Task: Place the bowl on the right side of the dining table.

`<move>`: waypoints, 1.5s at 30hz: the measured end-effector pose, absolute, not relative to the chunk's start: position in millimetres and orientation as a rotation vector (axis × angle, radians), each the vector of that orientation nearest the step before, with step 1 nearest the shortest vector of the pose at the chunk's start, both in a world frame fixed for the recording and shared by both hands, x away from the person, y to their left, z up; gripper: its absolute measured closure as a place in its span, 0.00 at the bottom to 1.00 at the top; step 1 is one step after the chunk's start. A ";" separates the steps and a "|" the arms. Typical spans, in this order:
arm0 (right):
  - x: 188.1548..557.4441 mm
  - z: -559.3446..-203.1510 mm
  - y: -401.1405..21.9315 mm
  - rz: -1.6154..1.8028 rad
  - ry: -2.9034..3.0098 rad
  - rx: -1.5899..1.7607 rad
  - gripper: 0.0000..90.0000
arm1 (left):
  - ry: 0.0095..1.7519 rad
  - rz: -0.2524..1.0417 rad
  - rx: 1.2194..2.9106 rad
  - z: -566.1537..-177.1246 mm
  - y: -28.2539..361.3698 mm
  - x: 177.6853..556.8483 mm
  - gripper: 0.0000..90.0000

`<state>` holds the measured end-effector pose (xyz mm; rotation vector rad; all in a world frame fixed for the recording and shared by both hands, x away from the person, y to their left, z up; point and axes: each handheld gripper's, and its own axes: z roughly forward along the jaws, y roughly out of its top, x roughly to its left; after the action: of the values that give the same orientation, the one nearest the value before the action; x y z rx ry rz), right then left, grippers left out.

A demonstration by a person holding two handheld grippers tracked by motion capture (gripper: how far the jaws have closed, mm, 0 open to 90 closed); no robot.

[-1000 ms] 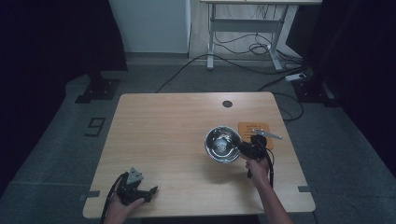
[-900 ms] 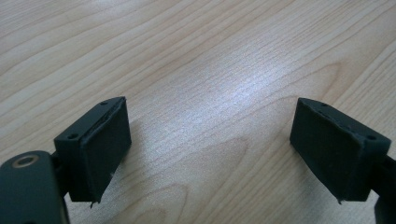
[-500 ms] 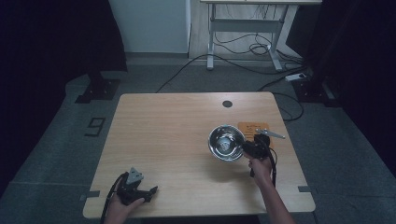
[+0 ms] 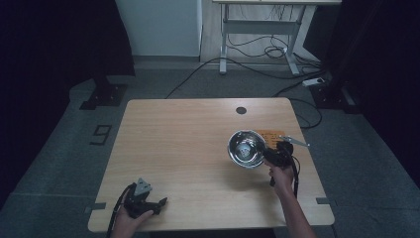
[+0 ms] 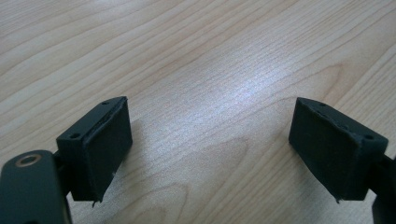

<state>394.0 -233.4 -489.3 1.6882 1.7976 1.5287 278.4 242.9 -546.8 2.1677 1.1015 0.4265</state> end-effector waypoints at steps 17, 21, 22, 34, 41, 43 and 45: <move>399.4 -495.6 -244.6 1.491 1.763 1.726 0.95 | 1.110 0.431 2.163 -546.7 242.6 278.1 0.15; 399.3 -495.7 -247.8 1.491 1.751 1.735 0.95 | 1.110 0.431 2.164 -546.7 242.6 278.1 0.15; 399.4 -495.5 -248.5 1.493 1.747 1.735 0.96 | 1.110 0.431 2.164 -546.7 242.6 278.1 0.15; 401.6 -498.3 -257.3 1.471 1.715 1.762 0.96 | 1.110 0.431 2.163 -546.7 242.6 278.1 0.15; 404.7 -500.4 -261.0 1.455 1.707 1.771 0.96 | 1.110 0.431 2.163 -546.7 242.6 278.1 0.15; 405.7 -500.9 -262.2 1.454 1.701 1.776 0.96 | 1.110 0.431 2.164 -546.7 242.6 278.1 0.15; 406.5 -501.1 -263.2 1.450 1.697 1.776 0.96 | 1.110 0.430 2.163 -546.7 242.6 278.1 0.15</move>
<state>406.5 -263.2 -501.1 1.7763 1.6971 1.4505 278.1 242.6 -546.7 2.1634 1.1097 0.4304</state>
